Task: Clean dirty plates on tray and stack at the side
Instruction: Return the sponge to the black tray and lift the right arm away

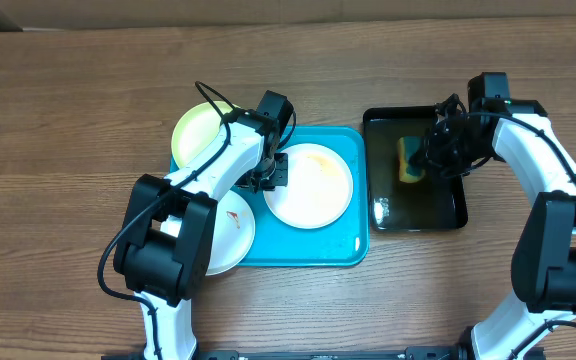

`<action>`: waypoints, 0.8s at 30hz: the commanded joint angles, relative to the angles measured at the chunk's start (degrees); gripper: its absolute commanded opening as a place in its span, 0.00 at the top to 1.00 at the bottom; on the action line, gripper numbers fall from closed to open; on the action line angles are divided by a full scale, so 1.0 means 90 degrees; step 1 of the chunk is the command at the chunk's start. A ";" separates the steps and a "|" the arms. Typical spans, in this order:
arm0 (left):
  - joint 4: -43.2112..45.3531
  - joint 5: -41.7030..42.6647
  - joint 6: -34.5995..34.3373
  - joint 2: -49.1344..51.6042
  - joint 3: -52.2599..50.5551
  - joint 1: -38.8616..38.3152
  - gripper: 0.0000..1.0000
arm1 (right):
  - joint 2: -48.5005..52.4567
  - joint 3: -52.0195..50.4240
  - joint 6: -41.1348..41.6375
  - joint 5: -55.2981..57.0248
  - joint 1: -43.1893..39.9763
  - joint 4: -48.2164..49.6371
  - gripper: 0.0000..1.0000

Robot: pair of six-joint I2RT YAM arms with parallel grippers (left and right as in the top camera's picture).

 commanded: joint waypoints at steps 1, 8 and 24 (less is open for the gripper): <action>0.0017 0.0007 -0.0022 0.0104 -0.0027 -0.0041 0.91 | -0.0063 -0.0124 -0.0104 0.0962 0.0168 0.0112 0.96; 0.0019 0.0007 -0.0022 0.0104 -0.0027 -0.0041 0.87 | -0.0063 -0.0488 -0.0104 0.1192 0.0262 0.0444 0.69; -0.0010 0.0510 -0.0022 0.0104 -0.0027 -0.0041 0.64 | -0.0066 0.2727 0.0413 0.1911 -0.0704 -0.1688 0.26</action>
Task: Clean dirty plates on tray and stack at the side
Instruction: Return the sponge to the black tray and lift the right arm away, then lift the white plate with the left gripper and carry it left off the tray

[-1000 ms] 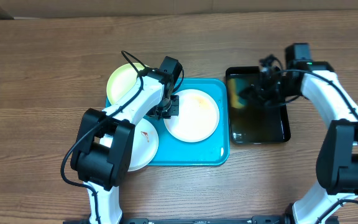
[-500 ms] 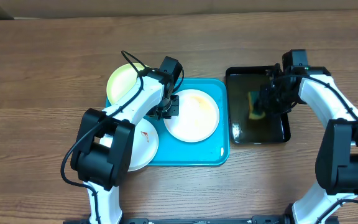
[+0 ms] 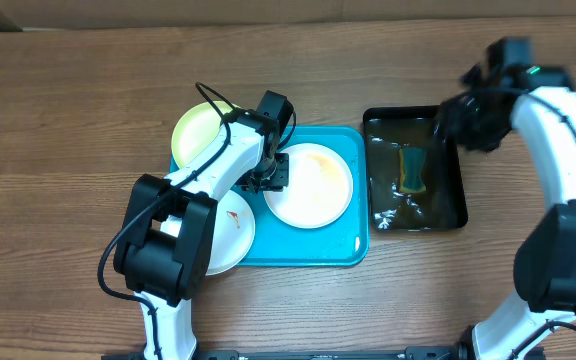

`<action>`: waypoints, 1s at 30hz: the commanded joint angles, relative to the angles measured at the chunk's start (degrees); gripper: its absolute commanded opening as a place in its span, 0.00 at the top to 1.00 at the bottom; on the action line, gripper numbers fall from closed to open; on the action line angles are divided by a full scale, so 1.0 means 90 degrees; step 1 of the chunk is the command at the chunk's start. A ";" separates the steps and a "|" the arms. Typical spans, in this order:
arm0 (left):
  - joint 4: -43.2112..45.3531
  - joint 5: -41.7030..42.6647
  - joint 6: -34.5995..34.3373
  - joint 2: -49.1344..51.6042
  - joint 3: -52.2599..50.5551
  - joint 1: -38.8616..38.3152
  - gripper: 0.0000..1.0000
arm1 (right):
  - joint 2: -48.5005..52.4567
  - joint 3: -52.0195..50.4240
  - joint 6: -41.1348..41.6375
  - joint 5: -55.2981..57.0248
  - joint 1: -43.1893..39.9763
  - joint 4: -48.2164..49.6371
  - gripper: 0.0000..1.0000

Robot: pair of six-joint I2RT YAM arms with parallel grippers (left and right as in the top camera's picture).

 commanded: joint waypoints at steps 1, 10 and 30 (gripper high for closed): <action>-0.0007 0.0333 -0.0024 0.0104 -0.0024 -0.0041 0.64 | -0.0066 0.0804 0.0483 0.0500 -0.0595 -0.0185 0.14; -0.0299 0.0308 -0.0087 0.0104 -0.0024 -0.0041 0.81 | -0.0063 0.0891 0.0573 0.0503 -0.1579 -0.0228 0.00; -0.1615 -0.0243 0.0032 -0.0151 0.1897 0.0134 0.96 | -0.0063 0.0891 0.0573 0.0503 -0.1625 -0.0231 0.00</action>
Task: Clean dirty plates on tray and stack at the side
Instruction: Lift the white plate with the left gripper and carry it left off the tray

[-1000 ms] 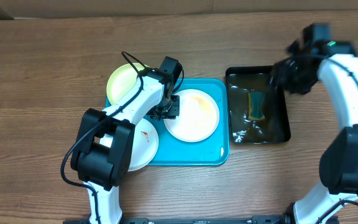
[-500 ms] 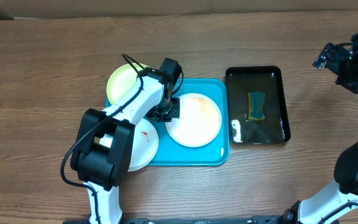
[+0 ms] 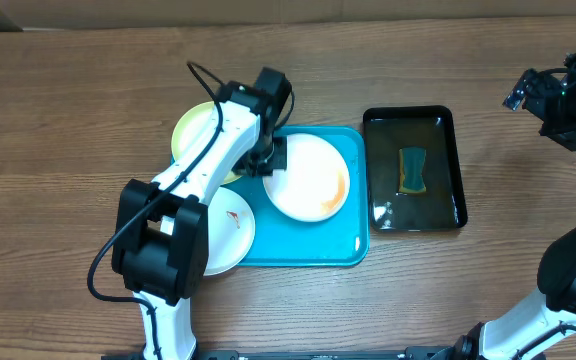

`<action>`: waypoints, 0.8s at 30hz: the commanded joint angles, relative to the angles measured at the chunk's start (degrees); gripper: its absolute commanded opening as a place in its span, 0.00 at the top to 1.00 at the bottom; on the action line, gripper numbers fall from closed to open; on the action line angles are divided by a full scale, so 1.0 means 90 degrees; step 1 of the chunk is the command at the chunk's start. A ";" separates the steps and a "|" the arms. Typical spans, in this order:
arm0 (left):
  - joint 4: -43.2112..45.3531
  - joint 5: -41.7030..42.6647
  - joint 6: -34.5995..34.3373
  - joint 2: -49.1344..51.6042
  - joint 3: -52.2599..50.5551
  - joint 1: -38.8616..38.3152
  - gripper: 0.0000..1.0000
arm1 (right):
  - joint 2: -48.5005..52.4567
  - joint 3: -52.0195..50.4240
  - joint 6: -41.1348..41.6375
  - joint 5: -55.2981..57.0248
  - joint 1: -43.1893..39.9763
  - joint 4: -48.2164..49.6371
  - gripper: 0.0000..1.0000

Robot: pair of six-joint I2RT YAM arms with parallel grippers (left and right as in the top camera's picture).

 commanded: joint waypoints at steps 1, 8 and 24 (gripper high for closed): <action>-0.0087 -0.0231 0.0075 -0.0163 0.0610 0.0032 0.96 | -0.0063 0.0063 0.0032 0.0019 0.0005 0.0022 0.00; -0.0318 -0.0228 0.0236 -0.0168 0.1331 0.0032 0.96 | -0.0063 0.0063 0.0032 0.0019 0.0005 0.0019 0.00; -0.0185 -0.0158 0.0240 -0.0168 0.2052 0.0032 0.96 | -0.0063 0.0063 0.0032 0.0019 0.0005 0.0019 0.00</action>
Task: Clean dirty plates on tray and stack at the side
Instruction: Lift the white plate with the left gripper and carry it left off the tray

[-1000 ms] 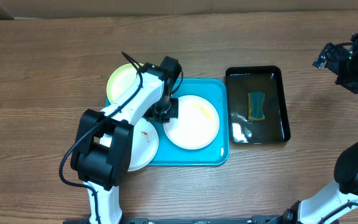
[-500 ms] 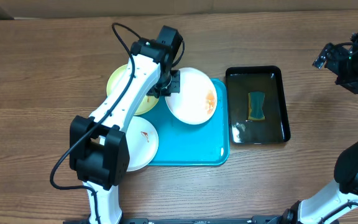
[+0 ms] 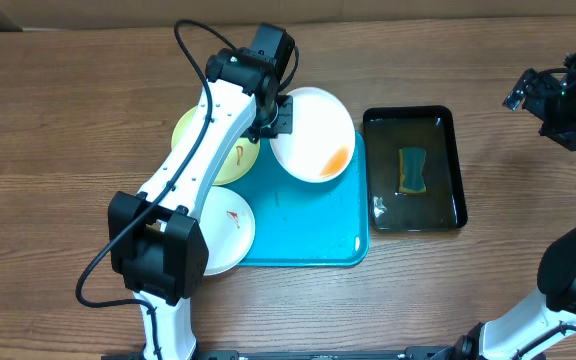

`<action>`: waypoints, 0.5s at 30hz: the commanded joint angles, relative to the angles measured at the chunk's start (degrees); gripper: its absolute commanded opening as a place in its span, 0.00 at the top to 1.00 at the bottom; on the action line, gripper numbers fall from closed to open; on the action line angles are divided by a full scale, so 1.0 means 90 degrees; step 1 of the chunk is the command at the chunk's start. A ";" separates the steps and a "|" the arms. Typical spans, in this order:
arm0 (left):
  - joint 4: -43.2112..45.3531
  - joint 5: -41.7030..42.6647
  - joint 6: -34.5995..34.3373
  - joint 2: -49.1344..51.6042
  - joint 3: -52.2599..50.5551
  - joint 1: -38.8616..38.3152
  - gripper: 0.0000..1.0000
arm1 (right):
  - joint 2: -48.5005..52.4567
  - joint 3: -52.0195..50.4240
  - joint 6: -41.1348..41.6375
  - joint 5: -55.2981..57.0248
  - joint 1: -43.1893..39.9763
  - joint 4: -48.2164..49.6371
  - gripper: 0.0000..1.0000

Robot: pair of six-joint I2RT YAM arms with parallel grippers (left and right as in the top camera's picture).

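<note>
My left gripper (image 3: 280, 116) is shut on the left rim of a white plate (image 3: 315, 133) with an orange smear, held over the far right corner of the blue tray (image 3: 303, 225). A pale yellow plate (image 3: 213, 150) with a small red streak sits at the tray's far left, partly under my left arm. A second white plate (image 3: 228, 230) with a red smear lies at the tray's near left. My right gripper (image 3: 528, 92) hangs at the far right of the table; its jaws are too small to read.
A black basin (image 3: 448, 165) holding water stands right of the tray, with a green and yellow sponge (image 3: 412, 168) lying in it. Bare wooden table surrounds the tray and basin.
My left gripper has moved toward the far side with the white plate, which now hangs over the tray's far right corner. The yellow plate's red streak has come into view. The right arm stayed put.
At first my right gripper was down on the sponge in the basin while my left held the white plate's rim on the tray. The right then left the sponge in the water and went to the far right. The left now holds the plate further back.
</note>
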 commanded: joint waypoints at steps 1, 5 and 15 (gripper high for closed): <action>0.0063 0.0017 -0.0046 -0.0165 0.0420 0.0019 0.96 | -0.0063 0.0063 0.0029 0.0017 0.0005 0.0017 0.00; 0.0357 0.0090 -0.0189 -0.0165 0.0529 -0.0117 0.96 | -0.0063 0.0063 0.0029 0.0017 0.0005 0.0017 0.00; 0.1537 -0.0663 -0.0219 -0.0155 0.0527 -0.0991 0.96 | -0.0063 0.0063 0.0029 0.0017 0.0005 0.0017 0.00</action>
